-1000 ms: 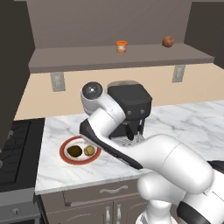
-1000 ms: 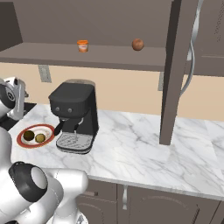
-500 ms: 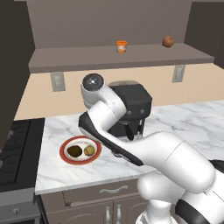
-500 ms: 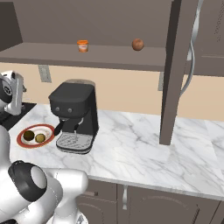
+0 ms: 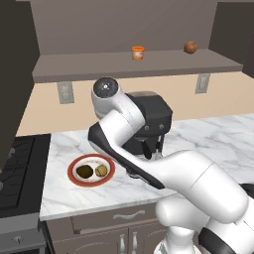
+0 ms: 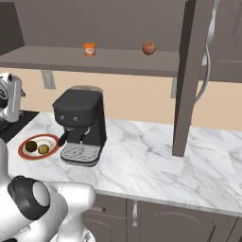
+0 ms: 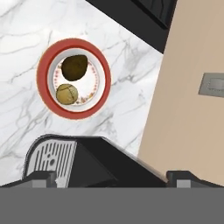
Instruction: Pick the avocado and bread from the counter and place them on the plate. Then pick the jam from the cabinet and place it next to the plate. Lastly close the cabinet door.
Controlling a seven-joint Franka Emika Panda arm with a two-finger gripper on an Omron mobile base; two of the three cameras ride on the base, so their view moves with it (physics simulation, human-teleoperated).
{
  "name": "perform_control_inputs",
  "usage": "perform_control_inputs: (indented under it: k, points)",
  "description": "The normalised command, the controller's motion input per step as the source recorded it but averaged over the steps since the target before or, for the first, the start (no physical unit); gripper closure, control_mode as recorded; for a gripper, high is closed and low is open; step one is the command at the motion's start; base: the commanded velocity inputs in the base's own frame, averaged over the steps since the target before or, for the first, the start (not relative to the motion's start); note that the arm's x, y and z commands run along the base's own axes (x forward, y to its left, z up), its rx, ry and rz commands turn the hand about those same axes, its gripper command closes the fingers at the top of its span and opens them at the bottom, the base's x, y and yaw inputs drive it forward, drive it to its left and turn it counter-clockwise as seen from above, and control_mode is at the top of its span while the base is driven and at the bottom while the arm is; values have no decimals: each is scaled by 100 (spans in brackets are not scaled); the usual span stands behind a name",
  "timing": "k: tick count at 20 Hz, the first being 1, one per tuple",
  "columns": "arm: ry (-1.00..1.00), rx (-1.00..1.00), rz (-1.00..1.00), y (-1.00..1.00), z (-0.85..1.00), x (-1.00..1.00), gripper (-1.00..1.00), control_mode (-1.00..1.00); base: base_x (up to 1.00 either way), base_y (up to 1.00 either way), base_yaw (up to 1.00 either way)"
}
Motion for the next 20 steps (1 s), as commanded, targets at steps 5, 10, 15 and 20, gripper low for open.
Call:
perform_control_inputs:
  k: [5, 10, 15, 20]
  points:
    - [0, 0, 0, -14, 7, -23, -100, -100, 0, 0, 0]
    - [-1, 1, 0, -23, 13, -32, -100, -100, 0, 0, 0]
    - [-4, 3, 0, -29, 18, -41, -100, -100, 0, 0, 0]
    - [-1, 2, 0, -23, 17, -30, -100, -100, 0, 0, 0]
